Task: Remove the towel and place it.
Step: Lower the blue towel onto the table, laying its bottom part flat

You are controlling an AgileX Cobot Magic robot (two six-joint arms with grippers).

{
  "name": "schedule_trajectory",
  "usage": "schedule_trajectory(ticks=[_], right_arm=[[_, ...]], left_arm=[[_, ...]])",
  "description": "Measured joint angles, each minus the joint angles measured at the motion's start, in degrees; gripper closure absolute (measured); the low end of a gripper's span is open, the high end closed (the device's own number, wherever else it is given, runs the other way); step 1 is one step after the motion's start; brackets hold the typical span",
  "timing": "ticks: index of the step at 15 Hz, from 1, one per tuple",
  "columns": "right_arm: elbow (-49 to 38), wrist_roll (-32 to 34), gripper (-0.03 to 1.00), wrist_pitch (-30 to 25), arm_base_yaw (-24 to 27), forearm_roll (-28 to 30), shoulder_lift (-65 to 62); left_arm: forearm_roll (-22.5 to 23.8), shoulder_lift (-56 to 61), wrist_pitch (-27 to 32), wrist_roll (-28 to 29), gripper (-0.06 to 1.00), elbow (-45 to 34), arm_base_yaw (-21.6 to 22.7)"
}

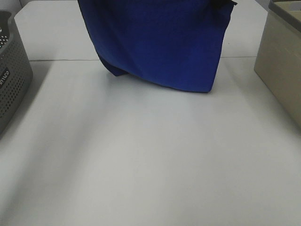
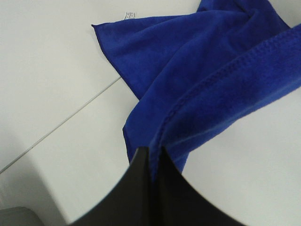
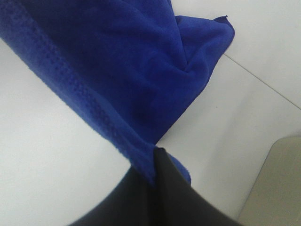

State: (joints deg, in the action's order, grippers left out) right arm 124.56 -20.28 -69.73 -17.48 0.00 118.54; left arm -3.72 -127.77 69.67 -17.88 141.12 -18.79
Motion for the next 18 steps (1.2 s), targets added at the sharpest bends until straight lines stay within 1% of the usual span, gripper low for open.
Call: schedule_trajectory(ticks=[1, 3, 7, 8, 10, 13, 14, 16, 17, 18], right_arm=[[0.00, 0.00, 0.95, -0.11, 0.00, 0.00, -0.23], [0.00, 0.57, 0.95, -0.11, 0.00, -0.29, -0.92], [-0.52, 1.49, 0.95, -0.11, 0.00, -2.41, -5.61], [-2.12, 1.55, 0.95, -0.11, 0.00, -3.50, -7.39], [-8.59, 1.55, 0.95, -0.11, -0.11, -5.04, -11.63], [-16.67, 1.55, 0.95, -0.11, -0.29, -5.27, -16.33], [-20.74, 1.55, 0.95, -0.11, -0.34, -5.27, -19.25], [-23.15, 1.55, 0.95, -0.06, -0.34, -7.05, -21.26], [-23.15, 1.55, 0.95, -0.06, -0.34, -7.05, -21.26], [-26.64, 1.55, 0.95, -0.11, -0.40, -9.28, -23.38]], left_arm=[[-0.06, 1.15, 0.00, 0.63, 0.94, -0.52, 0.00], [-0.06, 3.95, -0.06, 1.32, 0.94, -4.53, 0.00], [-1.09, 12.78, -0.11, 1.49, 0.94, -19.19, -0.29], [-1.20, 15.30, -0.17, 1.49, 0.94, -22.98, -0.40], [-1.66, 20.80, -0.23, 1.49, 0.94, -30.77, -0.52], [-2.98, 27.10, -0.57, 2.18, 0.94, -37.07, -0.63], [-5.21, 30.88, -0.80, 2.81, 0.94, -42.06, -0.80], [-6.99, 34.15, -0.92, 3.21, 0.94, -48.07, -0.86], [-6.99, 34.15, -0.92, 3.21, 0.94, -48.07, -0.86], [-7.45, 36.78, -1.20, 4.30, 0.94, -52.71, -0.86]])
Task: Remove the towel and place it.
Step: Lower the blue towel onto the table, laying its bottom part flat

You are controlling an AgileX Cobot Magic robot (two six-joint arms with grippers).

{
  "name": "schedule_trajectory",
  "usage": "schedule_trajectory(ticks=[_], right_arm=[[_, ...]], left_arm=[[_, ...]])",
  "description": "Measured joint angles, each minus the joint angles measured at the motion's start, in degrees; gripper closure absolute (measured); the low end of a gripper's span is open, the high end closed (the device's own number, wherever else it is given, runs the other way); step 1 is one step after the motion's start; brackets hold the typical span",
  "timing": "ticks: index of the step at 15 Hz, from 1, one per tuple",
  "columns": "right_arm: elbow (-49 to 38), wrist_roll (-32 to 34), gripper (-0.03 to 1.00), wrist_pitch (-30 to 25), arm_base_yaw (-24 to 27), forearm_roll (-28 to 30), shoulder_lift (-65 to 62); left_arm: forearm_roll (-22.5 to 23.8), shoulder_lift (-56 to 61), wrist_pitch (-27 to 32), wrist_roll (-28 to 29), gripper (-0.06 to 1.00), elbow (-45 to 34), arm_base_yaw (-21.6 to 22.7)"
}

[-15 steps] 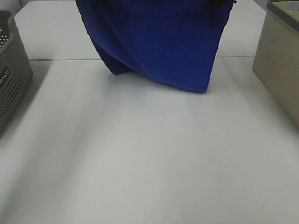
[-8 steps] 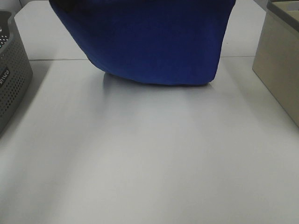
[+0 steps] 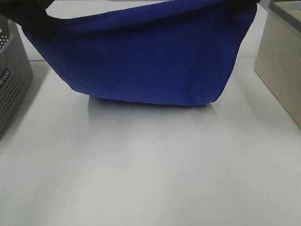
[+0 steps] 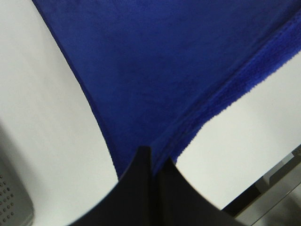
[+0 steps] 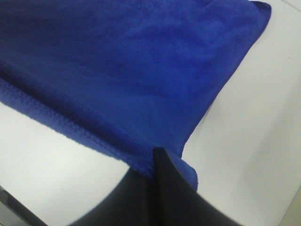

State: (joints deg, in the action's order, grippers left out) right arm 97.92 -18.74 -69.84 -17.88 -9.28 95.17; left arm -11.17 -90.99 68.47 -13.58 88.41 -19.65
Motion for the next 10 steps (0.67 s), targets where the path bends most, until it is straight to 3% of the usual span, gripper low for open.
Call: schedule_trajectory(ticks=[10], right_arm=[[-4.70, 0.29, 0.95, -0.17, -0.52, -0.69, -7.28]], left_arm=[[-6.30, 11.97, -1.43, 3.95, 0.94, -10.77, 0.00]])
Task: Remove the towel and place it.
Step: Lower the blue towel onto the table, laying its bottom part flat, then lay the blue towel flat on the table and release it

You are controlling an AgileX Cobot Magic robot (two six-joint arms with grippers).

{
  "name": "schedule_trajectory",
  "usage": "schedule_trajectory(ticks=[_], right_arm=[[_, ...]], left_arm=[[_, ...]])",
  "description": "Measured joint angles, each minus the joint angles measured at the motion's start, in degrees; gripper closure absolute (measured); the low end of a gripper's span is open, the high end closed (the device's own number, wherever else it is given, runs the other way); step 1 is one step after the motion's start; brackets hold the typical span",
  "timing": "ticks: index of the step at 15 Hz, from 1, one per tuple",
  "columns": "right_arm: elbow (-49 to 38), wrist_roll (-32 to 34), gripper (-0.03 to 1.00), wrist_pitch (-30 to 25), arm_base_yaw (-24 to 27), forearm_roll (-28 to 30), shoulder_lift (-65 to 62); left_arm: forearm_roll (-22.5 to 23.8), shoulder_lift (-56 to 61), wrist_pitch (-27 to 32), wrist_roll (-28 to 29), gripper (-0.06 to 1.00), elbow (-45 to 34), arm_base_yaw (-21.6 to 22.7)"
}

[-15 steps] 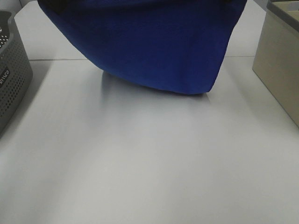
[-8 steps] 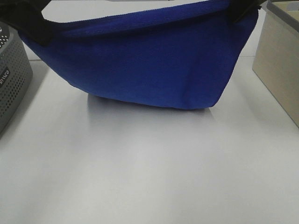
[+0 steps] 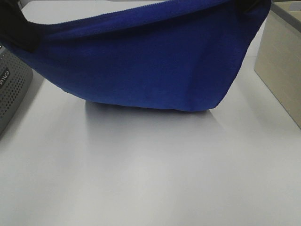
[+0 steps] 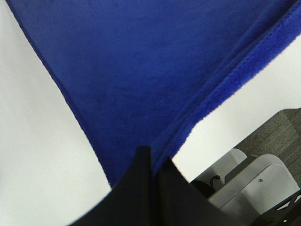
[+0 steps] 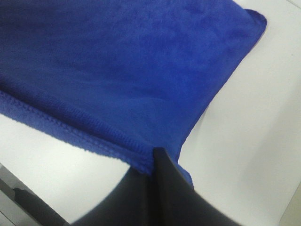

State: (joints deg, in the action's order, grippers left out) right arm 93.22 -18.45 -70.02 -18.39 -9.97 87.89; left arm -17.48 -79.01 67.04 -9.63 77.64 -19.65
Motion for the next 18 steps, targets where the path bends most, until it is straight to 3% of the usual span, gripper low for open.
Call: schedule_trajectory(ticks=[6, 11, 15, 18], right_arm=[[-10.77, 0.29, 0.95, 0.06, -0.06, -0.74, -5.73], [-24.41, 1.09, 0.95, 0.34, -0.06, -5.61, -6.88], [-34.84, 1.09, 0.95, 0.34, 0.00, -7.56, -6.88], [-41.65, 1.09, 0.95, 0.34, 0.00, -9.22, -6.59]], left_arm=[[-5.61, 1.49, -0.29, 0.40, 0.94, -9.05, 0.00], [-8.54, 1.55, -0.17, 0.40, 0.94, -19.82, -0.11], [-8.54, 1.38, -0.11, 0.40, 0.94, -26.41, -5.61], [-9.51, -1.78, 0.00, 0.34, 0.94, -28.30, -6.02]])
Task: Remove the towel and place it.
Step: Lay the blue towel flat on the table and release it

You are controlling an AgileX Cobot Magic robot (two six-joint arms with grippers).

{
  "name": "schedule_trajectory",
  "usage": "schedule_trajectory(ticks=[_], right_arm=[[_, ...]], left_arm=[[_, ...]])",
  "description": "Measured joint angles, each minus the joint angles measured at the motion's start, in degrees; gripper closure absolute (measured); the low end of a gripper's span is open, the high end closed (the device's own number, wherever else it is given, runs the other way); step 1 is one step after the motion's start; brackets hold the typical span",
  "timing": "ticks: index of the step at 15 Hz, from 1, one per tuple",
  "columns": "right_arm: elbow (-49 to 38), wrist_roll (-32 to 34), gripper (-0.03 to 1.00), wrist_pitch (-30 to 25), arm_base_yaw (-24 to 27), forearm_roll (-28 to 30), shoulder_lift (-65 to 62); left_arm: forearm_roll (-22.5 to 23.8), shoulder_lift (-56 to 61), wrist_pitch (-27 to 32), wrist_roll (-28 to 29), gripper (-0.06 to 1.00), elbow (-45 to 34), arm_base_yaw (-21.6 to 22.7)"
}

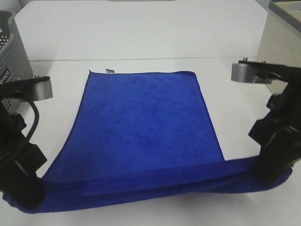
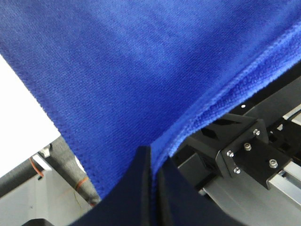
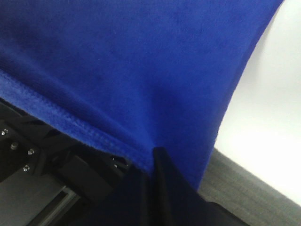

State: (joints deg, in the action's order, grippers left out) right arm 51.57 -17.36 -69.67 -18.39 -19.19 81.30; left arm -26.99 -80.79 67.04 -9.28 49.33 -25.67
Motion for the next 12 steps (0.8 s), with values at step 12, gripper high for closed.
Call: schedule_trajectory(ticks=[12], right_arm=[[-6.30, 0.06, 0.95, 0.57, 0.52, -4.24, 20.28]], left_arm=[[-1.78, -21.31, 0.17, -7.22, 0.94, -0.17, 0.00]])
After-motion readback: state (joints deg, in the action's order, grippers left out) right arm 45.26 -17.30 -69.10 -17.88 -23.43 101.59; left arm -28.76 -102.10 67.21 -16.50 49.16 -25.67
